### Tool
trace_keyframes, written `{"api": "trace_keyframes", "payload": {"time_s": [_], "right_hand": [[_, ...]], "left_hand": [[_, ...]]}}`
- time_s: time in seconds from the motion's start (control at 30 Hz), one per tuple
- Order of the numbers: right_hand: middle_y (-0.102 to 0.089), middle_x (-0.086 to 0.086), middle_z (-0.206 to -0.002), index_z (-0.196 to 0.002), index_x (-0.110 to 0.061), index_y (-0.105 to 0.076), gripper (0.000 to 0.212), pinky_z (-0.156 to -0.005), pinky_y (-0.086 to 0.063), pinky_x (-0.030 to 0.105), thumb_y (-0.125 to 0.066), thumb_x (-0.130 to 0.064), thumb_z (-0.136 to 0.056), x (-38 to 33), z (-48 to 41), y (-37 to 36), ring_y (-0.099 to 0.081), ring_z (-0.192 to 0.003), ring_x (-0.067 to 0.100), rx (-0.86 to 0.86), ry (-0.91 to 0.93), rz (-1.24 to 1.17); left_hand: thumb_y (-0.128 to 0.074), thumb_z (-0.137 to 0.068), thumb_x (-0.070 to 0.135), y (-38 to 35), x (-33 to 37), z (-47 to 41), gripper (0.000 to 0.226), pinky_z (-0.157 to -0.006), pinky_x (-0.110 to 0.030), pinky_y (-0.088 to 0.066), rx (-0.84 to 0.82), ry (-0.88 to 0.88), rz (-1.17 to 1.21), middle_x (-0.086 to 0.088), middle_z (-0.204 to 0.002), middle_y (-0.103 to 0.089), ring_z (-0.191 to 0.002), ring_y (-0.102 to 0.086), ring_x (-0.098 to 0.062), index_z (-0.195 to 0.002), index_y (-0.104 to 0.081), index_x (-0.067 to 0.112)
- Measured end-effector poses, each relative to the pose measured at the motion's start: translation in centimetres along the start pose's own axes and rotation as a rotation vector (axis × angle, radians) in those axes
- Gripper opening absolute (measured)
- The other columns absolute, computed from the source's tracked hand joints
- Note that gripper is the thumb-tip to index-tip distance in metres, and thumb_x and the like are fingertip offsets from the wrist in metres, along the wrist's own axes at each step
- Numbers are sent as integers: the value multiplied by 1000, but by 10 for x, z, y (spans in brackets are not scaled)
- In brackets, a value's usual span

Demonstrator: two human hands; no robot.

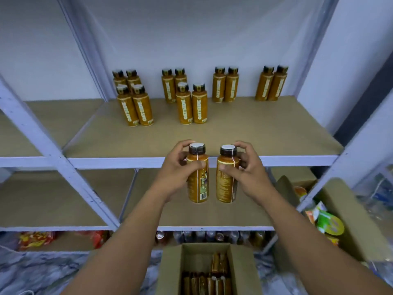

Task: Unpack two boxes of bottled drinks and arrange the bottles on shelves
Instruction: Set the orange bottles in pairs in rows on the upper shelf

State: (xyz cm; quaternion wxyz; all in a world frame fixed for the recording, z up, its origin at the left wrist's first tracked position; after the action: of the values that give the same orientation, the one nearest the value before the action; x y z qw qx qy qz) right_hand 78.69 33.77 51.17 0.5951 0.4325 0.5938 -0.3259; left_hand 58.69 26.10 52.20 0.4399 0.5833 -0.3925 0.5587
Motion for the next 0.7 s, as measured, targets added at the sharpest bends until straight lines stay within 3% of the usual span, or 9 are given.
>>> {"api": "trace_keyframes", "payload": {"time_s": [0.2, 0.37, 0.6, 0.7], "right_hand": [[-67, -6, -118, -127, -38, -48, 60, -76, -50, 14, -83, -13, -84, -56, -44, 7, -65, -100, 2, 71, 144, 22], [-64, -15, -119, -125, -41, -47, 62, -98, -52, 33, -83, -12, -82, -54, -76, 7, -62, -110, 4, 138, 165, 81], [-55, -7, -144, -135, -43, -40, 68, -107, -46, 35, -81, -20, -86, -49, -100, 5, -51, -124, 9, 133, 174, 171], [-50, -5, -151, -143, -44, -34, 79, -102, -44, 32, -83, -23, -84, -42, -106, 4, -46, -123, 8, 128, 163, 178]], "left_hand": [[-81, -86, 15, 11, 57, -33, 57, -98, -48, -56, 103, -200, -33, 12, -125, -69, -116, -64, -15, -130, -57, 42], [-82, -86, 18, 14, 58, -61, 62, -104, -44, -52, 184, -221, -89, 12, -128, -67, -117, -62, -10, -136, -53, 40], [-79, -89, 19, 14, 45, -86, 68, -110, -42, -46, 186, -208, -136, 11, -144, -57, -132, -53, -14, -145, -45, 39], [-80, -88, 17, 14, 38, -94, 79, -112, -39, -43, 160, -187, -139, 11, -149, -54, -136, -50, -12, -151, -37, 39]]}}
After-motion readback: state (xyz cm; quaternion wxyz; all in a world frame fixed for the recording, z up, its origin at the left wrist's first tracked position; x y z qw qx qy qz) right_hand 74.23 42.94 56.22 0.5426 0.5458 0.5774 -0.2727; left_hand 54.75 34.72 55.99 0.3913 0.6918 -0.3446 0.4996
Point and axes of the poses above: each hand's wrist, its own z-axis away from the middle knuckle, its own y-axis out of the back of the hand, x = y × z, the point moved 2 cm from there along -z, towards the middle knuckle
